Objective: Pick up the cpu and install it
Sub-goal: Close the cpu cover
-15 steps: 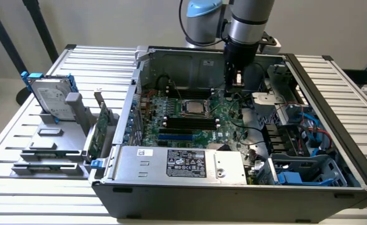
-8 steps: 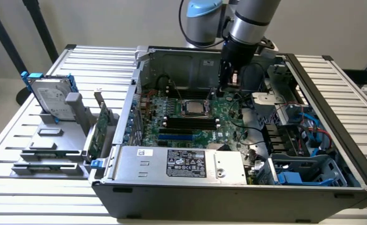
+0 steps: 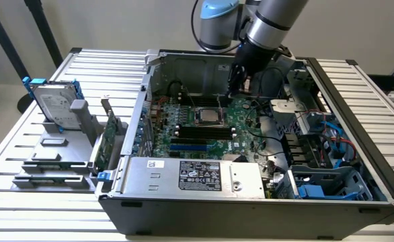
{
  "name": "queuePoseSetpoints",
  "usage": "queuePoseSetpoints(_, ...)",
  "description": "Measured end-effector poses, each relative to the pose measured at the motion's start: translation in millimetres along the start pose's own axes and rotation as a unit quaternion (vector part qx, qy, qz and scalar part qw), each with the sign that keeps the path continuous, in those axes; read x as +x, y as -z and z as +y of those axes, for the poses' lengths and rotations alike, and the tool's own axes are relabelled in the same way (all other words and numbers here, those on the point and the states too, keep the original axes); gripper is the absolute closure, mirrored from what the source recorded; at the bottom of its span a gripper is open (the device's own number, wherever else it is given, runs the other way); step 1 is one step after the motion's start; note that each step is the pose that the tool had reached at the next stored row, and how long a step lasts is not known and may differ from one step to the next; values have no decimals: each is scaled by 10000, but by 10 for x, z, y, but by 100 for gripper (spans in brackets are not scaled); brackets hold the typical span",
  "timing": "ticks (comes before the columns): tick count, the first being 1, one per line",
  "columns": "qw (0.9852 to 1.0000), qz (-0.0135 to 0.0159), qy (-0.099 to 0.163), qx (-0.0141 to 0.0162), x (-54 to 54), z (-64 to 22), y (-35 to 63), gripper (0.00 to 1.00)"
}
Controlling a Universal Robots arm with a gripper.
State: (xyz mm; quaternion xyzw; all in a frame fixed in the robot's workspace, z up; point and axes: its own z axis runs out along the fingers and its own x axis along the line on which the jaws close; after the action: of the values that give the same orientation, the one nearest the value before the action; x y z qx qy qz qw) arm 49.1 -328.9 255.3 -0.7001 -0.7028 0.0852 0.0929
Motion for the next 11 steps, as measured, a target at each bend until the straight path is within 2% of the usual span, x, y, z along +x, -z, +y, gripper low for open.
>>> queuePoseSetpoints(2,9999,0,-1,112,-19,-12,-8,89)
queuePoseSetpoints(4,9998,0,-2,211,-39,-26,-17,89)
queuePoseSetpoints(11,9986,3,-7,528,-117,-80,-57,89)
